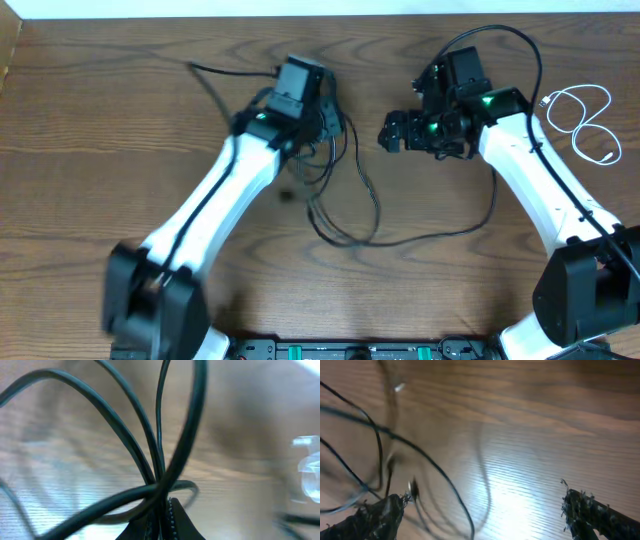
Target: Untangle cables
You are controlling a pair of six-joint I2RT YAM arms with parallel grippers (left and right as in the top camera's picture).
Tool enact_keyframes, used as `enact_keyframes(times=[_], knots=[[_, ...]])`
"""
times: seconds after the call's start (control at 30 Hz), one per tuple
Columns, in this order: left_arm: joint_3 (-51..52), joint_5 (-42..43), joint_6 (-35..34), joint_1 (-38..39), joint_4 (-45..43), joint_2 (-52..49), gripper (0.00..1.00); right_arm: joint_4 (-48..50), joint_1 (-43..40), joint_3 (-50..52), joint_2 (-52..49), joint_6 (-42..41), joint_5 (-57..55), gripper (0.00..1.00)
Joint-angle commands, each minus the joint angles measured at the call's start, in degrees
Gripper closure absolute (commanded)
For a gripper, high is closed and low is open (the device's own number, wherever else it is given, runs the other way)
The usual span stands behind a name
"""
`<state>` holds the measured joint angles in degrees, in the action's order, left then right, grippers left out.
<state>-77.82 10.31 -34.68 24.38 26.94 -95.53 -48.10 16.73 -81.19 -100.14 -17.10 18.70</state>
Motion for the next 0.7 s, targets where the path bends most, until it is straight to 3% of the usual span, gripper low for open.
enact_keyframes(times=[0.0,0.17,0.47,0.67], knots=[[-1.55,0.81,0.52,-0.94,0.15,6.38,0.93,0.98,2.25,0.42,-0.26,1.33,2.67,0.01],[-1.55,0.83,0.52,-2.21,0.2,11.45,0.93,2.6,4.85,0.42,-0.28,1.33,2.62,0.01],[-1.55,0.94,0.04,-2.19,2.19,12.0,0.93,4.59,8.09,0.42,-0.28,1.95,2.45,0.01],[-1.55,6.99,-1.84,-2.21,2.27,12.02,0.93,5.53,9.6,0.42,-0.31,1.92,0.09,0.01]])
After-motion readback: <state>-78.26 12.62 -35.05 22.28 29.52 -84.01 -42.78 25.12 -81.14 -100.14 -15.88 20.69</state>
